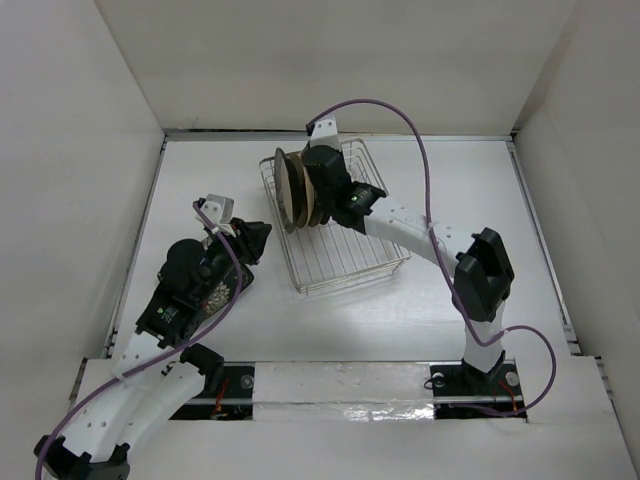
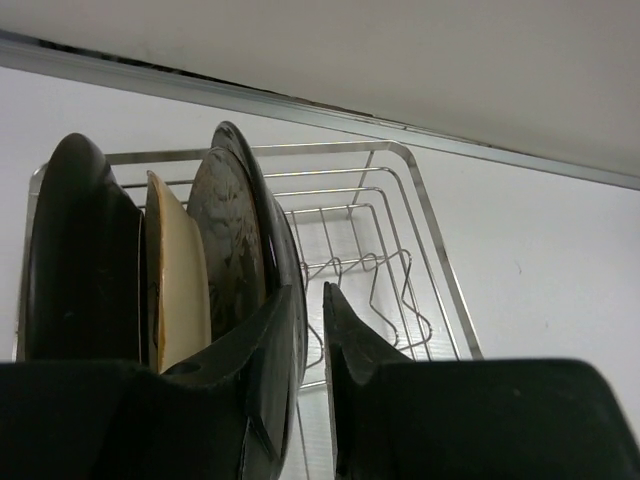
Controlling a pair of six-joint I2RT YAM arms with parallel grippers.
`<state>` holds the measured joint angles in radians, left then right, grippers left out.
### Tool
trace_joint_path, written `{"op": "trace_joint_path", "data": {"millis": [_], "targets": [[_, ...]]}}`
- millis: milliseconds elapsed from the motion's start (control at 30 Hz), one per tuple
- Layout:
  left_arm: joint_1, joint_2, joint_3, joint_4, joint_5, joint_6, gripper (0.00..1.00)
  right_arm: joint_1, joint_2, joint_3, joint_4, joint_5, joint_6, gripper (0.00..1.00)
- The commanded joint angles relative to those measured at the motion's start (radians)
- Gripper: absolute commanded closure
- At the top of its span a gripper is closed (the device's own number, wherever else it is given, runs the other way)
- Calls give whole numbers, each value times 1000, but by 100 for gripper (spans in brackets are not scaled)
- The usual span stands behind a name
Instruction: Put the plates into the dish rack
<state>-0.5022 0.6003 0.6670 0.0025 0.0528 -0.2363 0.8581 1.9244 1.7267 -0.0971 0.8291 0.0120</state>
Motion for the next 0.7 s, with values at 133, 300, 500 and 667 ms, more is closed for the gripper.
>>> {"op": "trace_joint_path", "data": {"millis": [133, 300, 500, 667], "targets": [[2, -5, 6, 36, -1, 8, 81, 4, -41, -3, 50, 24, 95, 73], [2, -3, 11, 27, 5, 8, 81, -5, -132, -33, 62, 24, 97, 64], [2, -46, 8, 33, -39, 6, 85, 61, -281, -166, 104, -88, 98, 60], [2, -161, 2, 51, -200, -9, 100, 162, -318, -291, 117, -378, 175, 100]]}}
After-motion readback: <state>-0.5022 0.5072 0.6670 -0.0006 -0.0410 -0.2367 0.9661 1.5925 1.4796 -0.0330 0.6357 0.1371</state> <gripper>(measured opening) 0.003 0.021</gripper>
